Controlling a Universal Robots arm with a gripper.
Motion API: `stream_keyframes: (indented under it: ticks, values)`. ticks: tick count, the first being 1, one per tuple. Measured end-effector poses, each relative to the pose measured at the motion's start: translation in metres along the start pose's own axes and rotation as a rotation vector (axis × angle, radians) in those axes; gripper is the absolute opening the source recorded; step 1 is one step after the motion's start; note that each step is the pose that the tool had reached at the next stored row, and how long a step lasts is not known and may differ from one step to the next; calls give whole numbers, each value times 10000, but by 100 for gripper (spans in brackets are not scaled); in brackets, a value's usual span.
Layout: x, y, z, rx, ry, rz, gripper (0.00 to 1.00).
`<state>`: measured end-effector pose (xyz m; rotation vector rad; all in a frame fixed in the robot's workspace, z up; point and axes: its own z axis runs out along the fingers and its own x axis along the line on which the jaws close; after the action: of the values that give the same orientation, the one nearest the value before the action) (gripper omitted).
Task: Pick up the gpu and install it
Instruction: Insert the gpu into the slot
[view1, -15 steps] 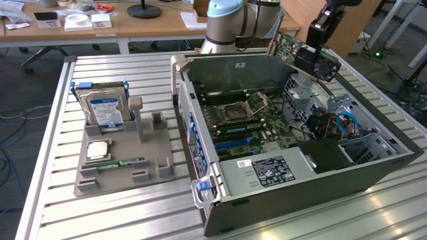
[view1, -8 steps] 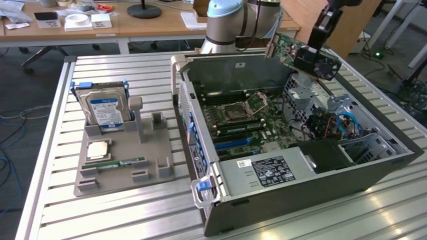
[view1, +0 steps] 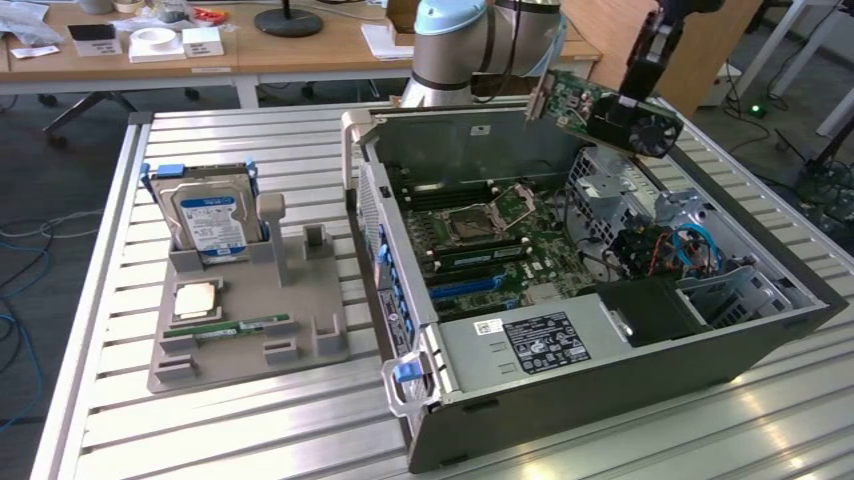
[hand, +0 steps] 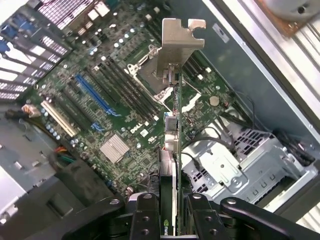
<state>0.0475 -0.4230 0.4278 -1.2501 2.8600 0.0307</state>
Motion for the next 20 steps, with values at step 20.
stream_keyframes:
  ticks: [20]
  values:
    - [0, 0, 7, -77, 44, -3343, 26]
